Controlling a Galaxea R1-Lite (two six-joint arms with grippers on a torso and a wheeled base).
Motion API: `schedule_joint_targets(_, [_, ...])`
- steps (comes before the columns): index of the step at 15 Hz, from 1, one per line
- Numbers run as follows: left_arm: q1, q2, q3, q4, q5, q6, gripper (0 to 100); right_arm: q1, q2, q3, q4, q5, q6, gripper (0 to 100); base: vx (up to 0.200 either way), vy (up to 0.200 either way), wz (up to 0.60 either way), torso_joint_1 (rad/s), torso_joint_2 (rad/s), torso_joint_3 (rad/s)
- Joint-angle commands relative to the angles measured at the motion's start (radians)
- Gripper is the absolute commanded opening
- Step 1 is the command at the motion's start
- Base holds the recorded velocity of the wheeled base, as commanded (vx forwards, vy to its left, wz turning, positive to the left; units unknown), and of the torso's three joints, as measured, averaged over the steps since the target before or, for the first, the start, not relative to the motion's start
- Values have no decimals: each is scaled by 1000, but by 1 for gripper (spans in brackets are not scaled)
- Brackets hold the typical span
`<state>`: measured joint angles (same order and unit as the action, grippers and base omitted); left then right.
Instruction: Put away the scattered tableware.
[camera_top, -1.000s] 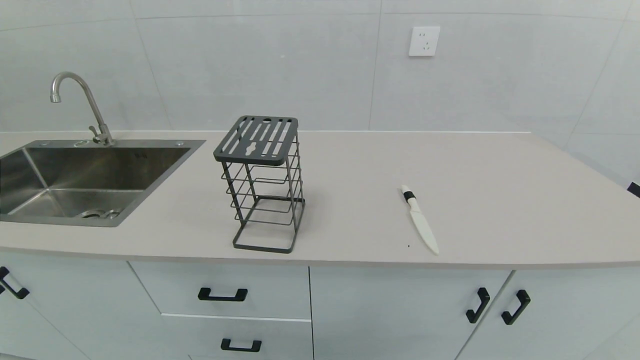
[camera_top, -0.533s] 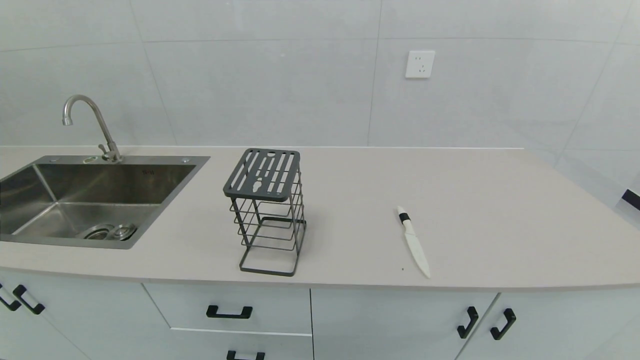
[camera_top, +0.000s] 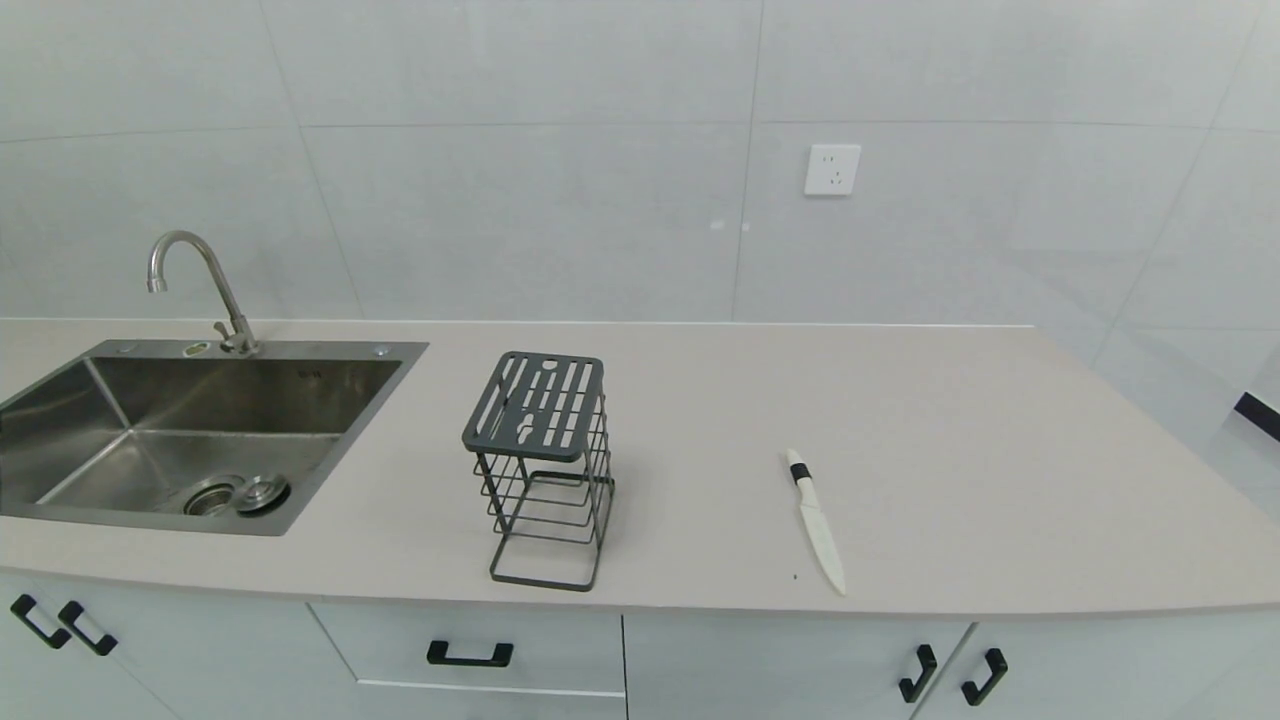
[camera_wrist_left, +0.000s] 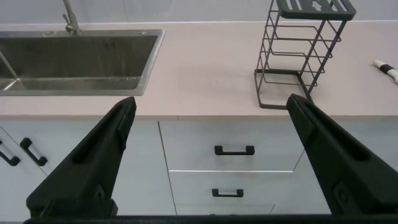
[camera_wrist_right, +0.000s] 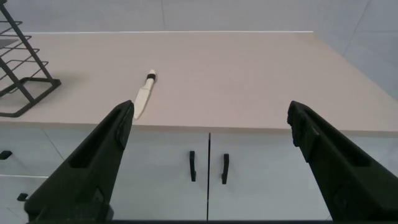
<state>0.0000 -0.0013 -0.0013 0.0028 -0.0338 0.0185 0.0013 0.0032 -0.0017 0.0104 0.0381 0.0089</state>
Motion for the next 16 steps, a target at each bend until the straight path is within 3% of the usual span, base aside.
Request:
schedule_joint_targets(1, [0,1,1,0,0,0,100,0,1,0,0,0,0,100,0,0,0,66,-95,-56])
schedule_joint_targets(5, [0,1,1,0,0,-2,100,0,1,0,0,0,-1,100,150,0,0,7,-8,-3])
schedule_joint_targets(16, [0,1,1,0,0,-2,100,0,1,0,0,0,-1,100,0,0,0,0,0,0])
